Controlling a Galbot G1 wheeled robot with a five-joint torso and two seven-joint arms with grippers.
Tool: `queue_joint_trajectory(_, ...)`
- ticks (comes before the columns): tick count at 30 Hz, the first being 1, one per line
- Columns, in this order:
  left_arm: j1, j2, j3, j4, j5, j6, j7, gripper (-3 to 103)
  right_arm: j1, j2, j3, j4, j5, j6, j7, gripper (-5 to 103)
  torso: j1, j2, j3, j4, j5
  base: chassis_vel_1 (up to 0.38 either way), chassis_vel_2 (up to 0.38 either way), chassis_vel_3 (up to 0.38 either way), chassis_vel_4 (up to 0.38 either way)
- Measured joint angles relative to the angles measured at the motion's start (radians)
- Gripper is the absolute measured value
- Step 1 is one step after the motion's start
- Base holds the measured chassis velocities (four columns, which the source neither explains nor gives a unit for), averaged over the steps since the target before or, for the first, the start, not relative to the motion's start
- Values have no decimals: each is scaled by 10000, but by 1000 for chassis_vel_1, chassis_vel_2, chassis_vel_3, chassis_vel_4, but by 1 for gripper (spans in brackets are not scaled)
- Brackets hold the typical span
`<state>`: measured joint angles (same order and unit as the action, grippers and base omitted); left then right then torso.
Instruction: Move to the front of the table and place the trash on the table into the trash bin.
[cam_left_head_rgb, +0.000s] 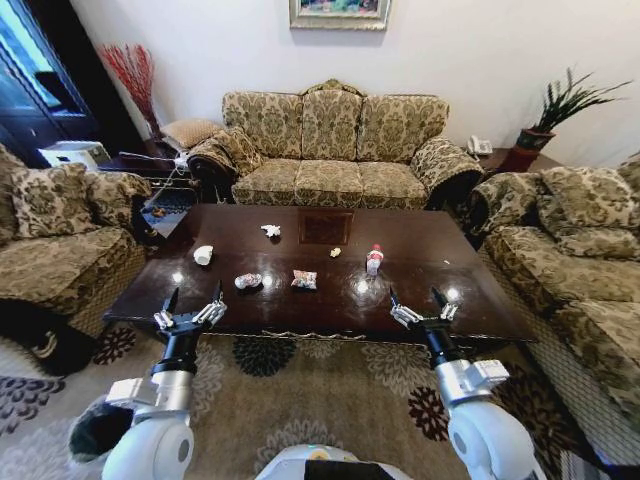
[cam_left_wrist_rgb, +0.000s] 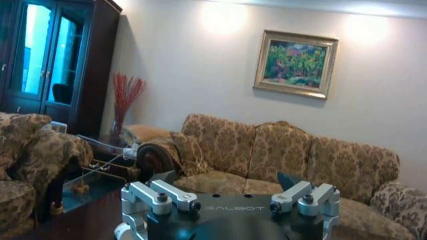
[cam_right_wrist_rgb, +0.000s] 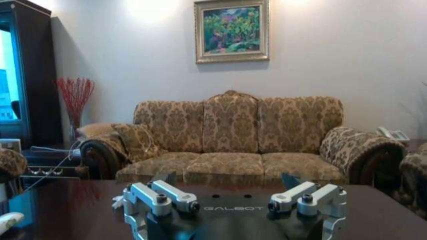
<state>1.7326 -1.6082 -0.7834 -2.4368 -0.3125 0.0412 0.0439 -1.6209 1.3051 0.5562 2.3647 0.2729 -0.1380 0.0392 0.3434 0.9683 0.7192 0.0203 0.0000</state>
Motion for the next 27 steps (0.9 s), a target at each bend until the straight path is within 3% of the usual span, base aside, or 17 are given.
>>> queue_joint_trajectory(7, 64, 0, 48, 114, 350, 211, 10, 100, 424, -116, -48, -333, 306, -82, 33, 100, 0, 0, 0, 1, 0, 0, 0, 0, 0)
queue_joint_trajectory(27, -202, 0, 44, 662, 324, 283, -37, 100, 372, -147, -263, -451, 148, -159, -257, 100, 0, 0, 0, 0, 1, 5, 5, -2, -2)
